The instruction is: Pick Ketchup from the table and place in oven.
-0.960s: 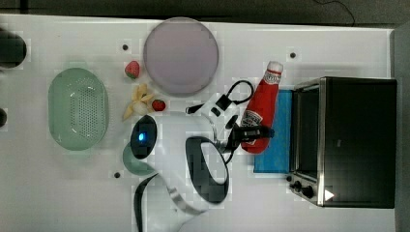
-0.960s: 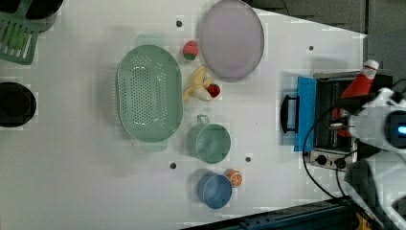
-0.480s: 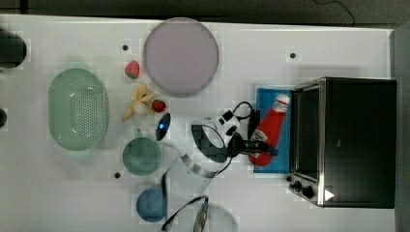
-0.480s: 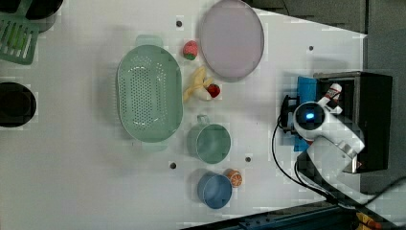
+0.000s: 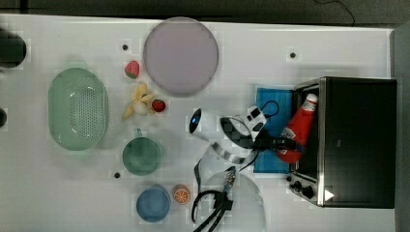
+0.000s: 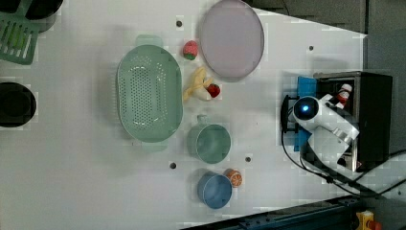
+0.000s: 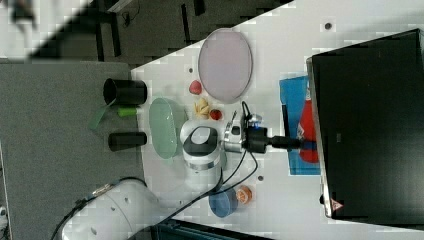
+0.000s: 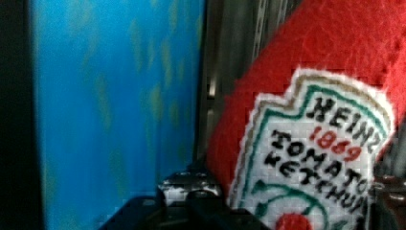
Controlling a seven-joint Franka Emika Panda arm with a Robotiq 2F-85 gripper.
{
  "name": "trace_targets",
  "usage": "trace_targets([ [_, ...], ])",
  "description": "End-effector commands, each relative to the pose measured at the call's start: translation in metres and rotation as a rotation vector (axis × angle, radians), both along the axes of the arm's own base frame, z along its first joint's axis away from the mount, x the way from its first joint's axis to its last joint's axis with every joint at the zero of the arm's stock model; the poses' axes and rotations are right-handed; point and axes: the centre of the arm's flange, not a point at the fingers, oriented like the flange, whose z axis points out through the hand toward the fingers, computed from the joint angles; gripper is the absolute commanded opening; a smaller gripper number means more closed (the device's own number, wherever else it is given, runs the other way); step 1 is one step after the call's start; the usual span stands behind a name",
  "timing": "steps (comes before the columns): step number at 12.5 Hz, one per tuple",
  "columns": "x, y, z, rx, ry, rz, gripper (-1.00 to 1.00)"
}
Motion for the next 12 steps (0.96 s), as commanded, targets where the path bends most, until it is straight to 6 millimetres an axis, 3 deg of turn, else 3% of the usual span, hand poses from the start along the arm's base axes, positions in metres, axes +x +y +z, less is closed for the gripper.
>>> trace_targets([
  [1, 0.022, -0.033, 0.016, -0.03, -0.142, -0.033, 0.24],
  [4, 0.023, -0.047, 0.01, -0.052, -0.143, -0.039, 0.3],
  [7, 0.021, -0.048, 0.001, -0.039, -0.207, -0.071, 0.9],
  [8, 0.023, -0.045, 0.0, -0.042, -0.228, -0.077, 1.0],
  [10, 0.031, -0.034, 0.006, -0.05, -0.245, -0.058, 1.0],
  [12, 0.04, -0.008, 0.019, -0.027, -0.273, -0.034, 1.0],
])
